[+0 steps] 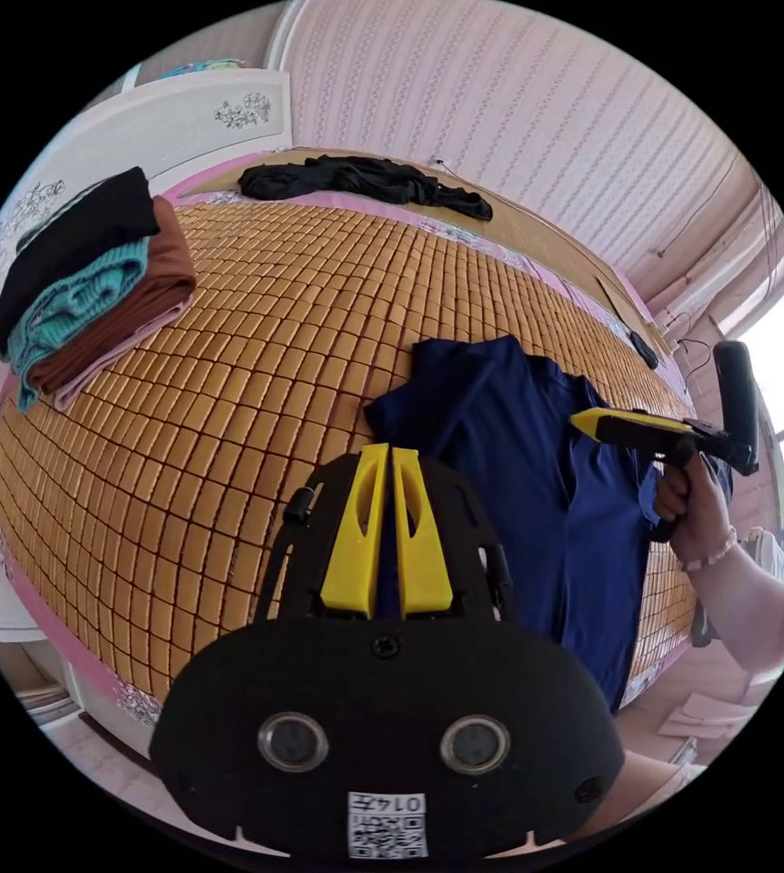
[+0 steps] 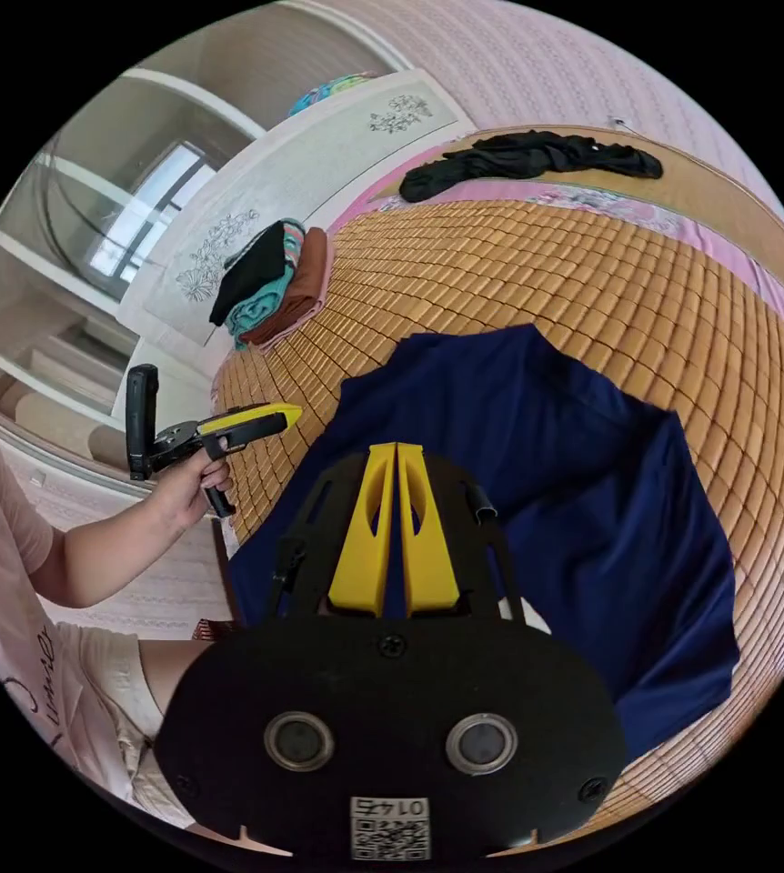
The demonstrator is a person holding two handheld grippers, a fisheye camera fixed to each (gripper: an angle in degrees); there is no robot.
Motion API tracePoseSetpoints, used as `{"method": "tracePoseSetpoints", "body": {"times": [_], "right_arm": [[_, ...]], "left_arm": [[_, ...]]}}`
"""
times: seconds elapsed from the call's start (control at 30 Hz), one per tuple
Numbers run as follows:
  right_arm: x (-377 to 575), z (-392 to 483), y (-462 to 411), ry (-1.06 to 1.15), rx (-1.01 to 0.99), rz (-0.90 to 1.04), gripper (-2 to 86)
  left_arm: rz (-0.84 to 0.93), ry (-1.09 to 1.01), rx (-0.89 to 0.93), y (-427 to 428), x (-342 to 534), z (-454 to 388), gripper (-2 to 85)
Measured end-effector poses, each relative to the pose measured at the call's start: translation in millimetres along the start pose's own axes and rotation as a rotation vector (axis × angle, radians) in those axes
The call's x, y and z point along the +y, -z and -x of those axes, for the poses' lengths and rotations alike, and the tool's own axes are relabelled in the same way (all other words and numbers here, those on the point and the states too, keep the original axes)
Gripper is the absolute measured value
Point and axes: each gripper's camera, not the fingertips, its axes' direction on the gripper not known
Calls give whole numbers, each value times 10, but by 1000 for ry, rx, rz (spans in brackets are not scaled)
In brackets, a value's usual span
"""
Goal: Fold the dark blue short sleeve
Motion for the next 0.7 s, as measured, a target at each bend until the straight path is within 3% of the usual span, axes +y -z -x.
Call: {"method": "tracePoseSetpoints", "body": {"times": [0.17, 0.33, 0.47, 0.7], "right_arm": [[-861, 304, -753, 42, 166, 38, 81], [-1345, 264, -1320, 25, 282, 131, 56], [-1631, 255, -1749, 58, 263, 273, 13], [-2042, 613, -2018, 198, 143, 223, 4]], "left_arm": [[18, 66, 102, -130, -140, 561, 59], [130, 93, 251, -440, -281, 847, 43], [133, 23, 217, -353, -275, 1015, -5], [54, 32, 175, 141, -44, 1374, -10]]}}
